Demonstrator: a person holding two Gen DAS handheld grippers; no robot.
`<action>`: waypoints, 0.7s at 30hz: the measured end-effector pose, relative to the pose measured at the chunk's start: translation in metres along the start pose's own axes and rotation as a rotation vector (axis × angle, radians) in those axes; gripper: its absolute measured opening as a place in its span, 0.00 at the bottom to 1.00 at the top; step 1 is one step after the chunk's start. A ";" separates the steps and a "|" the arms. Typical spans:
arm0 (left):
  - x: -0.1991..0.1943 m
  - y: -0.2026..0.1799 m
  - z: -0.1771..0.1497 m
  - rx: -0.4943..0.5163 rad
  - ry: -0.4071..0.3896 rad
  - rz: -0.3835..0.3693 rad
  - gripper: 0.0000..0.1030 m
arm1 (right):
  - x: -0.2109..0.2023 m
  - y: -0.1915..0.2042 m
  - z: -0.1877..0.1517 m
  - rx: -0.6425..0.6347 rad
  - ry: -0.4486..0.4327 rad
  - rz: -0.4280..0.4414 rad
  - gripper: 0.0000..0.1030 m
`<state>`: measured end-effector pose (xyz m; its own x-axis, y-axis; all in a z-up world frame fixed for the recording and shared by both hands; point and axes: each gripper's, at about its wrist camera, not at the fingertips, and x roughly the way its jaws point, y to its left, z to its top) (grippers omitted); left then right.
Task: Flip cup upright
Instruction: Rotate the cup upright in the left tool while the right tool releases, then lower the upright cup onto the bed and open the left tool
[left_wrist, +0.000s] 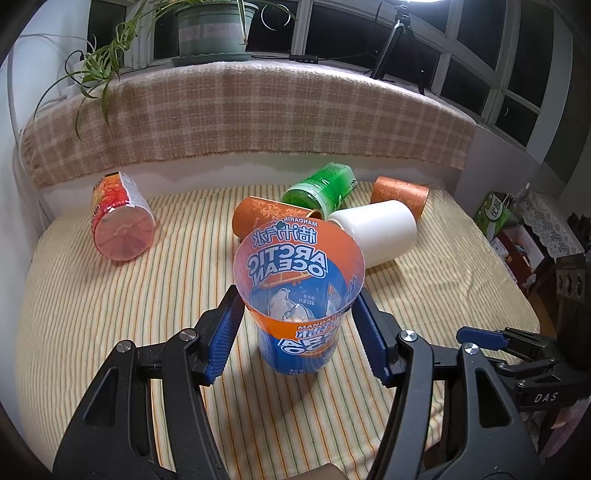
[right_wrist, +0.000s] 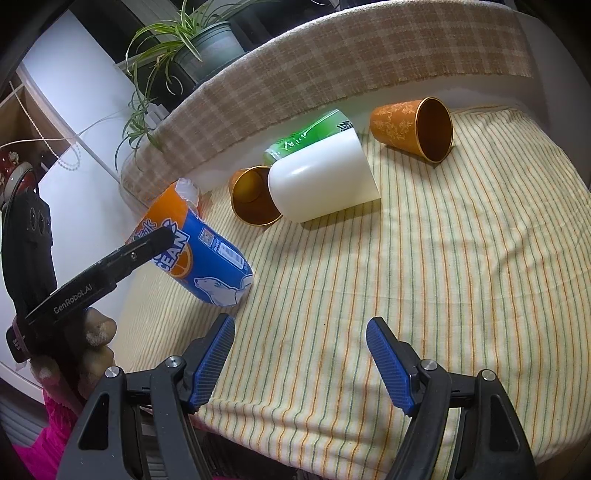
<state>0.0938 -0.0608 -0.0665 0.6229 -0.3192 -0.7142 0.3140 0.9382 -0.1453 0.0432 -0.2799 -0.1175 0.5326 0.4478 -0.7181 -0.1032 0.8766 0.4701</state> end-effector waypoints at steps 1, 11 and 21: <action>0.000 0.000 -0.001 0.000 0.001 -0.003 0.60 | 0.000 0.000 0.000 -0.001 0.000 0.001 0.75; -0.004 0.000 -0.006 0.002 0.016 -0.027 0.62 | 0.000 0.005 0.001 -0.010 0.002 -0.002 0.75; -0.005 -0.006 -0.012 0.013 0.040 -0.063 0.75 | 0.001 0.004 0.000 -0.011 0.002 -0.002 0.75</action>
<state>0.0808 -0.0631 -0.0705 0.5727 -0.3714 -0.7308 0.3608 0.9147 -0.1821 0.0435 -0.2762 -0.1159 0.5315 0.4465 -0.7198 -0.1113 0.8792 0.4632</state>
